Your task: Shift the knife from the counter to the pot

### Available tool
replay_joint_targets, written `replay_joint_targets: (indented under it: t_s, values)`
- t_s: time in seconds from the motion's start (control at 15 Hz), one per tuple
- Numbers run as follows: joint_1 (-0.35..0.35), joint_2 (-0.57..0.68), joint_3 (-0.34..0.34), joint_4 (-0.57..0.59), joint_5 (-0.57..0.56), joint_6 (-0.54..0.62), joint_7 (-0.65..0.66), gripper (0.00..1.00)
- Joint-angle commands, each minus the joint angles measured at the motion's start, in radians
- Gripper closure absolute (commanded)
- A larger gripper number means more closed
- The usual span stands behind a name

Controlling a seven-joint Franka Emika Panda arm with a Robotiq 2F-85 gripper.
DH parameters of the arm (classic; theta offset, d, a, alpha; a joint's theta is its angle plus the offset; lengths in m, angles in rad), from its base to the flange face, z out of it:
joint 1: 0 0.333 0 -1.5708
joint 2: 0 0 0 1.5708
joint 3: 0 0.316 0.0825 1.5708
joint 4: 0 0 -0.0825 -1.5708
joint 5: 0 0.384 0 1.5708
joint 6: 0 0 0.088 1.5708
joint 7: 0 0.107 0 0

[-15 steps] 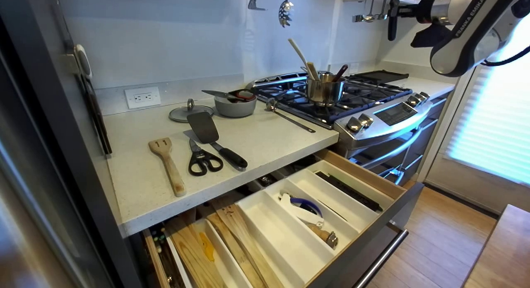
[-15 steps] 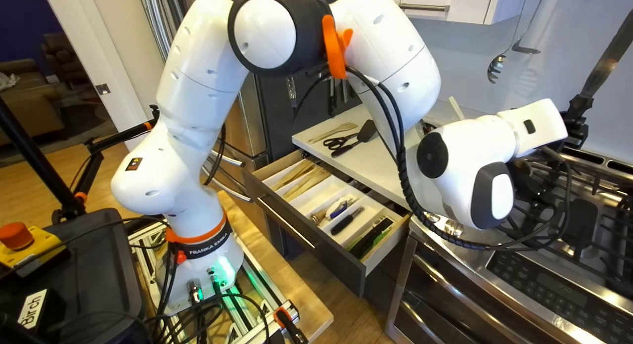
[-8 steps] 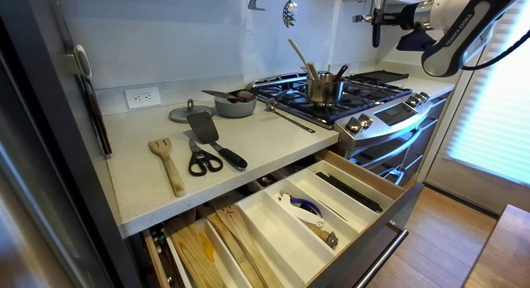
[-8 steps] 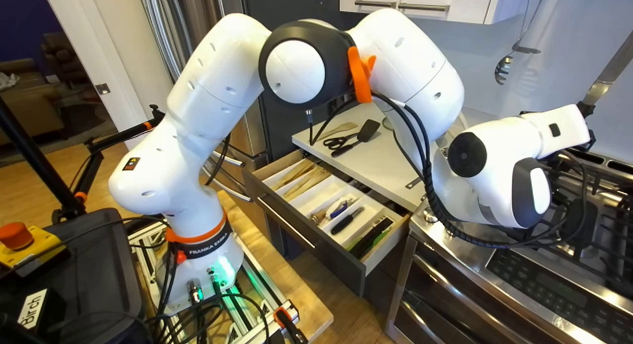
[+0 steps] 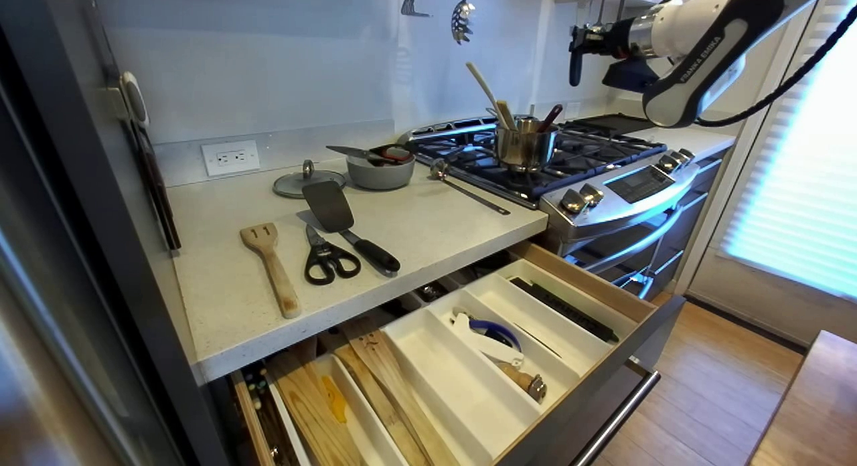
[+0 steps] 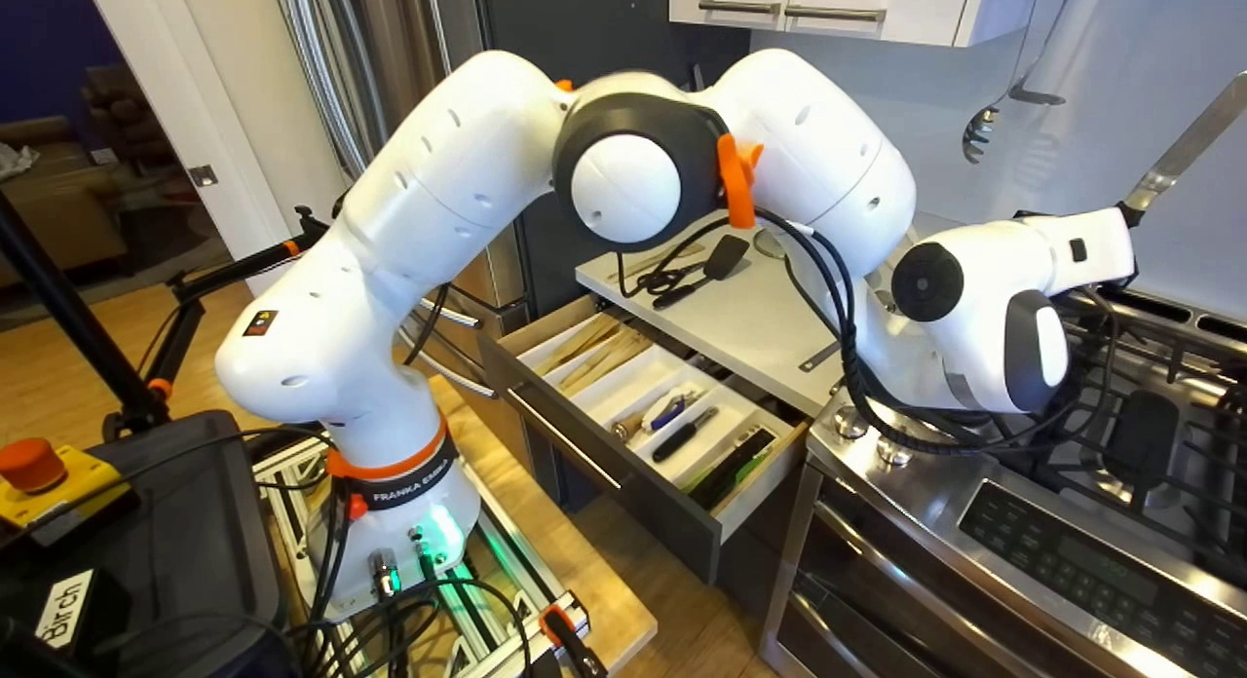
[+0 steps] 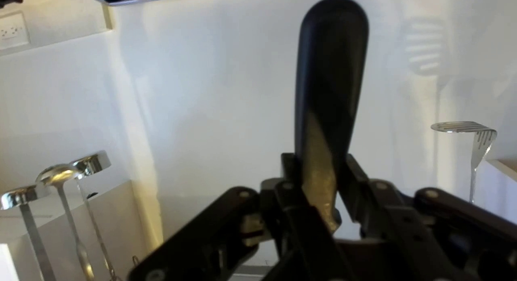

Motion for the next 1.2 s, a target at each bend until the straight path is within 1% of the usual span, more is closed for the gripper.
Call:
replay_joint_targets:
  t_s: [0.0,0.2,0.27,0.4,0.67,0.8,0.93,1.13]
  values:
    - [-0.018,0.140,0.089,0.246,-0.125,-0.108,0.171,0.93]
    - [-0.013,0.216,0.155,0.354,-0.226,-0.194,0.263,0.93]
    - [-0.018,0.233,0.173,0.373,-0.260,-0.205,0.295,0.93]
    - [-0.025,0.264,0.192,0.391,-0.294,-0.222,0.339,0.93]
    - [-0.038,0.322,0.204,0.430,-0.340,-0.237,0.410,0.93]
    - [-0.041,0.342,0.205,0.446,-0.383,-0.242,0.459,0.93]
    - [-0.033,0.334,0.191,0.435,-0.464,-0.257,0.525,0.93]
    - [-0.022,0.327,0.176,0.428,-0.544,-0.306,0.599,0.93]
